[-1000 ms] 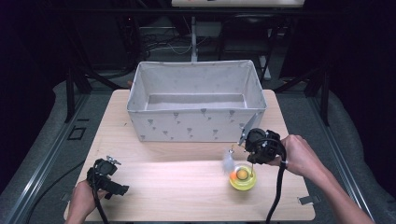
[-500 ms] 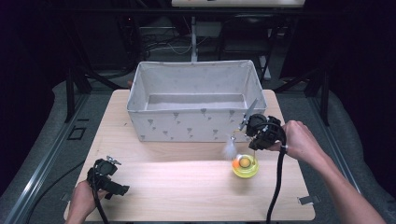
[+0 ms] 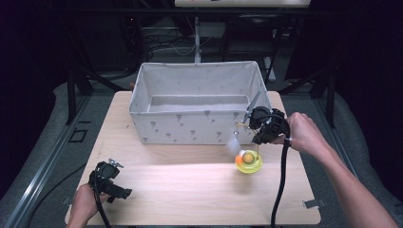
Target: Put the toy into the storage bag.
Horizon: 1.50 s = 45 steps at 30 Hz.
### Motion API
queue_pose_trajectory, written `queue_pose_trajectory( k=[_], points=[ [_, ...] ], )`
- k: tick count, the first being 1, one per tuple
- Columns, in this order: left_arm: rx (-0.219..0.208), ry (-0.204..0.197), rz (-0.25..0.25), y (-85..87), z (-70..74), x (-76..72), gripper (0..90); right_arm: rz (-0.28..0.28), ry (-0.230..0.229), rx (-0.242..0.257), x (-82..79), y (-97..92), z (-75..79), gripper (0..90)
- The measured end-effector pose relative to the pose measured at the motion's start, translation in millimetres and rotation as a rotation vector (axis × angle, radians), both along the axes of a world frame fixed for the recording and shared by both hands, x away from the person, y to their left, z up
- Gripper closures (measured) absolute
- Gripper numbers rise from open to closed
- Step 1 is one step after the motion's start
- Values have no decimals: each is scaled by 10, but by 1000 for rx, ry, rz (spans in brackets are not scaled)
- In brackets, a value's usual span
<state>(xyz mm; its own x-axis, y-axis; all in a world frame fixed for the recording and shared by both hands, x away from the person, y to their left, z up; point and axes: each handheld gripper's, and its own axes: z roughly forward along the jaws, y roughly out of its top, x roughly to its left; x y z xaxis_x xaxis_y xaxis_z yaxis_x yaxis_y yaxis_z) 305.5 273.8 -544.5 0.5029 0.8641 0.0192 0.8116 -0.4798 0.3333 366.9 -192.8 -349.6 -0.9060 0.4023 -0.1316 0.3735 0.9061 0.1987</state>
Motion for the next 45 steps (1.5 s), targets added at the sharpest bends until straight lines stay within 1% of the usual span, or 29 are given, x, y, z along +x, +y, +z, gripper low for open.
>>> queue_pose_trajectory(
  k=[3, 6, 7, 8, 11, 12, 13, 16, 17, 18, 19, 21, 22, 23, 31, 32, 34, 39, 40, 42, 43, 45],
  points=[
    [1, 0, -1, -3, 0, -3, 23, 0, 10, 9, 15, 1, 27, 878],
    [2, -1, -4, -4, 1, -3, 23, 3, 9, 12, 24, -1, 55, 878],
    [1, 0, -6, -6, 1, -4, 23, -6, 14, 24, 28, -1, 83, 879],
    [1, 0, -6, -6, 1, -4, 23, -6, 14, 24, 28, -1, 83, 879],
    [3, 5, -7, -8, -2, -4, 23, -4, 16, 24, 44, 2, 163, 879],
    [3, 5, -7, -8, -2, -4, 23, -4, 16, 24, 44, 2, 163, 879],
    [2, 4, -7, -10, -2, -2, 23, -4, 16, 29, 55, 1, 218, 878],
    [1, 5, -8, -16, -2, -4, 23, -2, 18, 33, 59, 3, 285, 878],
    [4, 5, -7, -18, -4, -5, 23, -2, 18, 33, 59, 3, 285, 878],
    [8, 5, -9, -17, -4, -4, 24, 2, 33, 34, 63, 4, 325, 878],
    [8, 5, -9, -16, -4, -5, 24, 4, 36, 26, 65, 7, 346, 878],
    [8, 4, -9, -12, 2, -10, 24, 3, 39, 29, 70, 10, 364, 878],
    [2, 1, 0, -10, 6, -18, 24, 8, 38, 25, 75, 21, 408, 878],
    [2, 1, 0, -10, 6, -18, 24, 3, 41, 35, 75, 26, 416, 878],
    [0, 2, -7, -13, -1, -12, 22, 11, 37, 32, 97, 55, 512, 878],
    [2, 2, -8, -13, 1, -13, 22, 12, 40, 40, 100, 59, 531, 878],
    [1, 1, -6, -11, -1, -13, 22, 10, 42, 36, 102, 61, 541, 878],
    [6, 4, -10, -19, -9, -11, 22, 15, 50, 44, 108, 68, 584, 878],
    [7, 4, -11, -21, -5, -9, 21, 15, 56, 54, 115, 75, 608, 878],
    [4, 2, -8, -21, -1, -13, 21, 9, 58, 50, 120, 82, 633, 878],
    [3, 3, -8, -19, -1, -13, 21, 12, 58, 58, 125, 82, 636, 879],
    [5, 4, -10, -11, -7, -8, 21, 18, 55, 55, 132, 85, 668, 879]
  ],
)
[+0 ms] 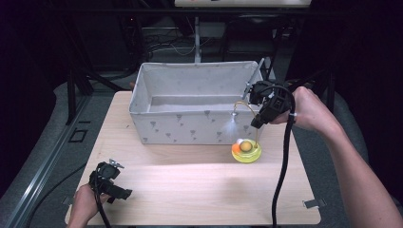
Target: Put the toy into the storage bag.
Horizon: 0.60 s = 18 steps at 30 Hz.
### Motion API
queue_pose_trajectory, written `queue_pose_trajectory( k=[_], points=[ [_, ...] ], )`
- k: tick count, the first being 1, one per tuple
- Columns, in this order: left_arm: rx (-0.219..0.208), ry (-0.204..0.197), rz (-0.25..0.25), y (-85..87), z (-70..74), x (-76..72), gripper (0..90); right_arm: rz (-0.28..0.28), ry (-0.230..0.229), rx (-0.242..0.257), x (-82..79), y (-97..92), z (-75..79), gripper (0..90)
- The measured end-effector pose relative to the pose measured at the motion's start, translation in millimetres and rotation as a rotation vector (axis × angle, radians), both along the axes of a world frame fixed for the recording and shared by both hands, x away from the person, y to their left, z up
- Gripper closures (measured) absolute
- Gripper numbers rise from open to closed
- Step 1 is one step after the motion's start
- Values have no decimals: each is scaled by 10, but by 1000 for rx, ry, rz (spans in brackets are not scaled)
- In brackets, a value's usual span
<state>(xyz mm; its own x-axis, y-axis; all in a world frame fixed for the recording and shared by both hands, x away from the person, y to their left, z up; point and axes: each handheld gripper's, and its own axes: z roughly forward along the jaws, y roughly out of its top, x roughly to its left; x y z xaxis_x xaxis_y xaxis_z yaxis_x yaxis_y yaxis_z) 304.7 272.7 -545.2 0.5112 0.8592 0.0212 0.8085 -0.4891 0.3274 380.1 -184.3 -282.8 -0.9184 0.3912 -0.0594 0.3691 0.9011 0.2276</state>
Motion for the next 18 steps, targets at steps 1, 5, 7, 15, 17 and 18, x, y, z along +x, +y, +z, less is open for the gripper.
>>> queue_pose_trajectory(
  k=[1, 5, 7, 15, 17, 18],
  points=[
    [0, 0, 0, 0, 0, 0, 21, 0, 0, 0, 0, 0, 0, 879],
    [0, 3, -3, -6, 1, 0, 20, -3, -2, 0, 6, 9, 86, 879],
    [1, 2, -4, -6, 1, 2, 20, -2, -4, 0, 10, 13, 124, 879],
    [3, 7, -3, -7, -5, 3, 19, -9, -10, -2, 39, 26, 248, 879],
    [1, 8, -5, -6, -2, 4, 20, -9, -10, 0, 45, 28, 256, 879],
    [1, 4, -3, -6, -2, 4, 19, -8, -11, 3, 55, 29, 270, 879]
  ],
)
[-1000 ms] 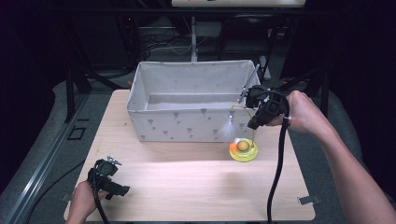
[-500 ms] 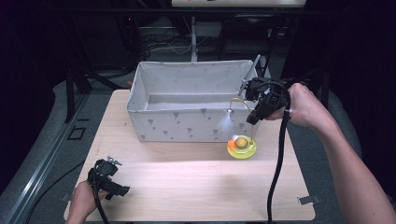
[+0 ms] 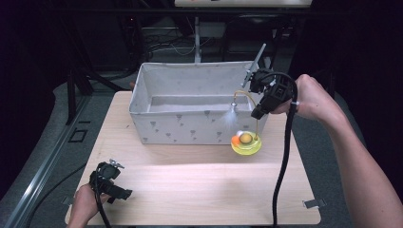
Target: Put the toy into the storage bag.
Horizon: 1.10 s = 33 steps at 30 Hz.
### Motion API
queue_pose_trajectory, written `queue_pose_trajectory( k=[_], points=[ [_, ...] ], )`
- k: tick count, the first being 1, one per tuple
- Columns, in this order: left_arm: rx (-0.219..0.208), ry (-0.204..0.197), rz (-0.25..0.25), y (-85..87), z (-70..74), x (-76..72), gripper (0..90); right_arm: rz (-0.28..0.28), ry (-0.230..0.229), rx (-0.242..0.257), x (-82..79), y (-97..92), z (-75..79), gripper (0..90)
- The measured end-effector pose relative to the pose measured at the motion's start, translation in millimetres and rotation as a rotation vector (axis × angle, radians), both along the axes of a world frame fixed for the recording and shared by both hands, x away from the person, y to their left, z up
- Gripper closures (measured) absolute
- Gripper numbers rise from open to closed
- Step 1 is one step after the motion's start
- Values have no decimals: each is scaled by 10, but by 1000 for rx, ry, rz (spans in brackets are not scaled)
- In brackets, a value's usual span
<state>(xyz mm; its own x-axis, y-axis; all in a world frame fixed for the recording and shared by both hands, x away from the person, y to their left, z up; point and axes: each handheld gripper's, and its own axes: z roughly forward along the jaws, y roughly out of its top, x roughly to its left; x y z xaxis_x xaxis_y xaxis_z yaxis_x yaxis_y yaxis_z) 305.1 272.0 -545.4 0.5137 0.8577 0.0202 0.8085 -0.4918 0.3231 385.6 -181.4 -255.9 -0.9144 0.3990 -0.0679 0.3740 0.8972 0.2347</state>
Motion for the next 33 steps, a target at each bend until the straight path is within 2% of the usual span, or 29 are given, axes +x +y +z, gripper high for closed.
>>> queue_pose_trajectory(
  k=[9, 18, 29, 33],
  points=[
    [-1, 3, -1, -8, -7, 6, 19, -5, -12, 3, 10, 4, 61, 879],
    [1, -3, -4, -9, 0, 7, 19, -18, -36, 9, 33, -3, 246, 879],
    [-4, 6, -5, -13, -16, 9, 19, -38, -53, 27, 119, 10, 393, 879],
    [-7, -8, -5, -17, 5, 8, 21, -40, -69, 28, 148, 14, 464, 879]
  ],
)
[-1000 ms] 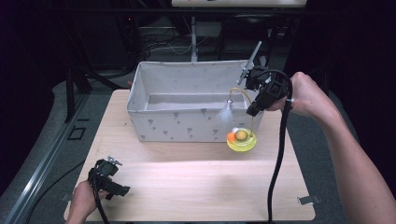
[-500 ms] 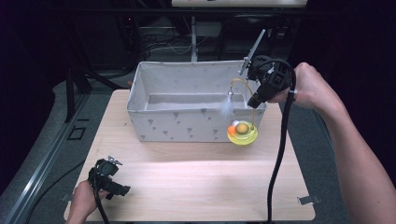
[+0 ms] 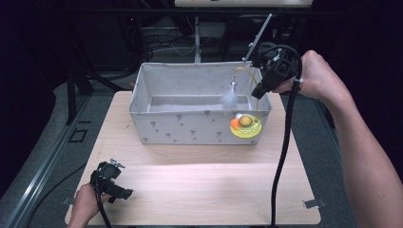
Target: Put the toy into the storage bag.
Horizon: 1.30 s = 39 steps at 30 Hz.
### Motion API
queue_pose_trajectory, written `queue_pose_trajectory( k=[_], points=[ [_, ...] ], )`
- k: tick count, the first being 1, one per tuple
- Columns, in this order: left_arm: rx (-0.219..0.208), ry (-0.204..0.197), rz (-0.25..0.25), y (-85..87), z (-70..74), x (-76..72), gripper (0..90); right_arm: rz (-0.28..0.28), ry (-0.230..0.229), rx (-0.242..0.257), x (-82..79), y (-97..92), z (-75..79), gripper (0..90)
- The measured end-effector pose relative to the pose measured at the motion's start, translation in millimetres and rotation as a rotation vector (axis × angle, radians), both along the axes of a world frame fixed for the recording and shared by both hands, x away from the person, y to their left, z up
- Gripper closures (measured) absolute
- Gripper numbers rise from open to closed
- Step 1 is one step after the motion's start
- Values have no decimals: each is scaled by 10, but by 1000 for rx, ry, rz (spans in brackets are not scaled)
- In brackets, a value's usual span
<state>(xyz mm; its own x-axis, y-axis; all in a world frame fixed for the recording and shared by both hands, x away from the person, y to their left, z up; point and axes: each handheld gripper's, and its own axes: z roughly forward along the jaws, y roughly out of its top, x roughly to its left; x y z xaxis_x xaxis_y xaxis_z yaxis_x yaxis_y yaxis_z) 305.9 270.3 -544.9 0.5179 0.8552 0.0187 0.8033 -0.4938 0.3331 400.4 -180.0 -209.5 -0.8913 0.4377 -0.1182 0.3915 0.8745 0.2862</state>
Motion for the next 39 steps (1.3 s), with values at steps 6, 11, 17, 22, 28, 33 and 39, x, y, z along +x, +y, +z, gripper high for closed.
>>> queue_pose_trajectory(
  k=[6, 11, 17, 22, 28, 33, 39],
  points=[
    [3, 5, -6, -5, -11, 3, 20, -20, -34, 10, 39, 11, 116, 879],
    [1, 5, -4, -3, -8, 2, 20, -35, -48, 14, 72, 16, 173, 879],
    [3, 6, -6, -2, -12, -1, 20, -60, -63, 18, 156, -6, 215, 880],
    [3, 8, -8, -5, -17, -1, 20, -88, -84, 13, 233, -26, 238, 880],
    [2, 13, -8, -7, -19, -1, 20, -131, -105, 45, 354, -91, 286, 880],
    [5, 19, -12, -13, -27, 3, 20, -165, -120, 57, 437, -138, 310, 881],
    [3, 19, -14, -13, -28, 2, 20, -208, -154, 60, 544, -167, 324, 882]
  ],
)
